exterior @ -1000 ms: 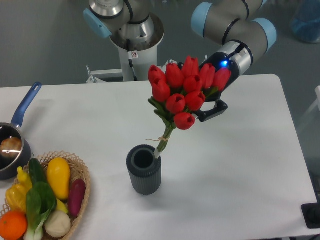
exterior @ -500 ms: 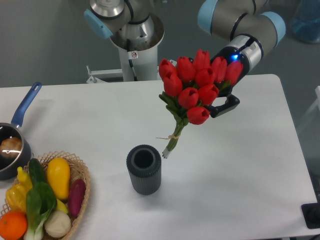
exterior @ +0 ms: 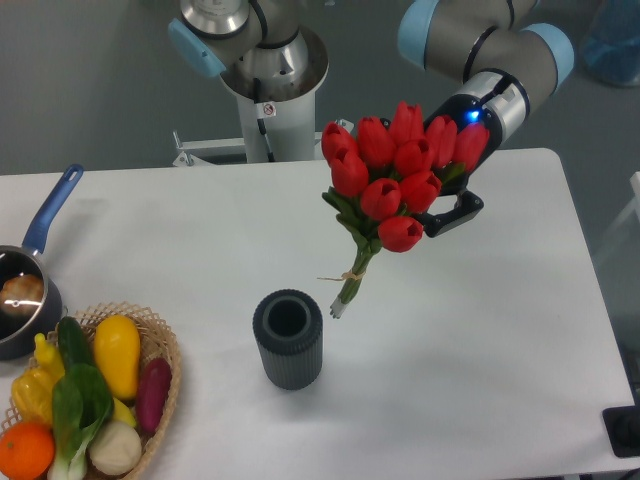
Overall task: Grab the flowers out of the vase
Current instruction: 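Carry the tulip bouquet up and away from the vase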
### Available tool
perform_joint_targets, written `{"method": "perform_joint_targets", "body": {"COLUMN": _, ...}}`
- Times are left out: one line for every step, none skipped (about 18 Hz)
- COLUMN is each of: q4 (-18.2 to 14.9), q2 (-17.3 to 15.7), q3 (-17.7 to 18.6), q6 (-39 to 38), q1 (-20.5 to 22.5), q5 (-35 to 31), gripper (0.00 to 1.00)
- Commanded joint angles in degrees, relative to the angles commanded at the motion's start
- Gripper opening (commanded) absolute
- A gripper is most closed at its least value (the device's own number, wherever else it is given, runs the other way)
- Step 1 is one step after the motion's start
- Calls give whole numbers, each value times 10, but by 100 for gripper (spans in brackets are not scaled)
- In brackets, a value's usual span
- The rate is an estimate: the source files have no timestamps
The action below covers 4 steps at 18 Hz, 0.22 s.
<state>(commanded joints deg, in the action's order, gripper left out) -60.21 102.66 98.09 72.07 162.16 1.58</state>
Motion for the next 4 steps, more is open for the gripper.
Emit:
{"method": "perform_joint_targets", "body": {"q4": 0, "q2": 1, "q3": 0, "q6": 0, "q1": 0, "q5": 0, "gripper": 52}}
{"method": "perform_joint_targets", "body": {"q4": 0, "q2": 1, "q3": 0, "q6": 1, "q1": -1, "q5": 0, "gripper": 52}}
{"method": "perform_joint_targets", "body": {"q4": 0, "q2": 1, "q3": -1, "q6": 0, "q1": 0, "q5": 0, "gripper": 52}}
{"method": "perform_joint_targets", "body": {"q4": 0, "q2": 1, "q3": -1, "q6": 1, "q1": 2, "q5": 0, "gripper": 52}}
